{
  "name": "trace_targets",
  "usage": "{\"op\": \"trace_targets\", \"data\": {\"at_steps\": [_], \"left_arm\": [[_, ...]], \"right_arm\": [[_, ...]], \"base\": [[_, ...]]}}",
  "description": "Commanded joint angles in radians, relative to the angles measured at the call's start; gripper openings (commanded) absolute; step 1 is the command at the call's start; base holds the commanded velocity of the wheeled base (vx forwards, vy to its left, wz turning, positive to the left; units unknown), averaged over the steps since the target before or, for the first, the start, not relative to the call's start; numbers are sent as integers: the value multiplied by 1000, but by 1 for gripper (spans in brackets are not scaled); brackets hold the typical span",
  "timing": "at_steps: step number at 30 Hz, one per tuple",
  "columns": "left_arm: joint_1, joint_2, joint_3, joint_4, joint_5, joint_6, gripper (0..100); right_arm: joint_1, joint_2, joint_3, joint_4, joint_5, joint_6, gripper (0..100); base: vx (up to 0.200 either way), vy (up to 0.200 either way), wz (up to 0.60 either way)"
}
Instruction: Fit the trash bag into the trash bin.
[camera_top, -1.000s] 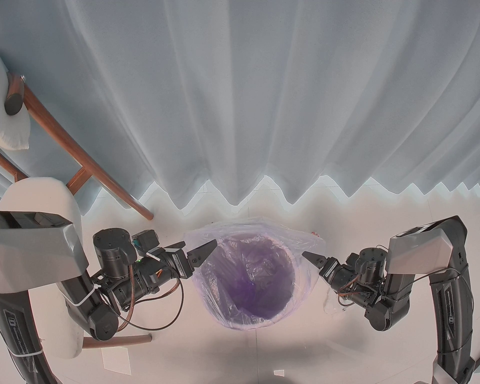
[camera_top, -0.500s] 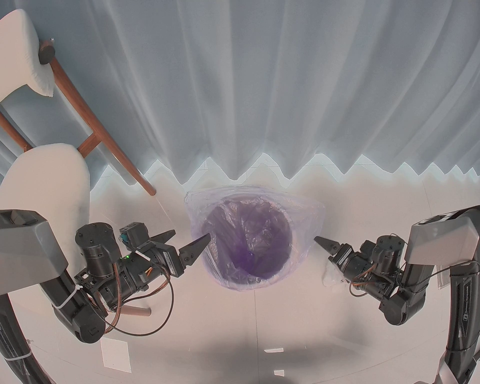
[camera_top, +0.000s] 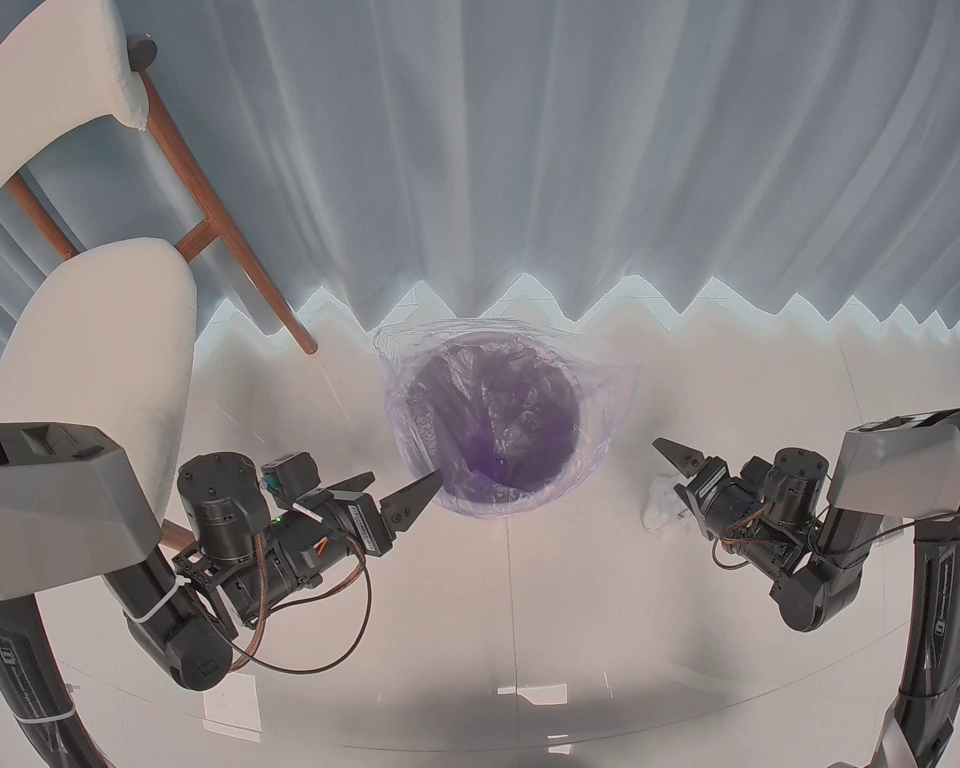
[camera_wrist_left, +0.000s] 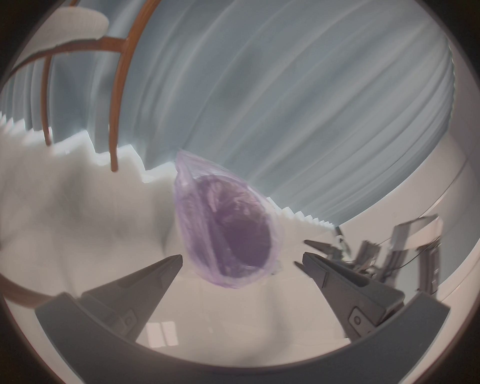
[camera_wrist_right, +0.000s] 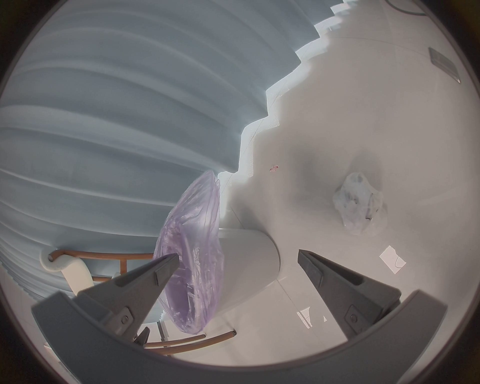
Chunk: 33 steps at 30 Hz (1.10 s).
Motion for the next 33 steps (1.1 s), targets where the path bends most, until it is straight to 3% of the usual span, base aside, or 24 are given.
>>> {"op": "trace_targets", "data": {"at_steps": [1, 7, 9, 12, 13, 16, 18, 19, 21, 23, 27, 29, 33], "left_arm": [[-13, -222, 3, -2, -189, -225, 100], [10, -351, -93, -1, -327, -604, 100], [12, -346, -99, -1, -367, -647, 100], [15, -322, -96, -1, -384, -632, 100], [17, -302, -92, -1, -386, -610, 100], [23, -267, -63, 13, -392, -417, 100], [35, -267, -78, 33, -392, -362, 100], [49, -271, -136, 113, -395, -306, 100], [49, -279, -211, 243, -395, -283, 100], [49, -331, -372, 638, -395, -219, 100], [63, -354, -650, 1220, -373, -6, 100], [72, -328, -722, 1334, -343, 70, 100], [67, -224, -756, 1343, -258, 158, 100]], "right_arm": [[-14, 42, -38, -18, 1, 39, 100], [-14, 79, -51, -18, 0, 62, 100], [-14, 83, -50, -18, 0, 73, 100], [-16, 90, -53, -18, 1, 76, 100], [-19, 100, -61, -18, 1, 79, 100], [-22, 126, -84, -18, 0, 84, 100], [-22, 128, -85, -18, 0, 85, 100], [-22, 126, -85, -18, 1, 91, 100], [-22, 126, -84, -18, 1, 94, 100], [-22, 128, -85, -18, 1, 94, 100], [-17, 129, -87, -18, 1, 94, 100], [-17, 131, -88, -18, 1, 94, 100], [-16, 134, -91, -18, 1, 93, 100]], "base": [[0, 0, 0], [0, 0, 0], [0, 0, 0], [0, 0, 0], [0, 0, 0], [0, 0, 0], [0, 0, 0], [0, 0, 0], [0, 0, 0], [0, 0, 0], [0, 0, 0], [0, 0, 0], [0, 0, 0]]}}
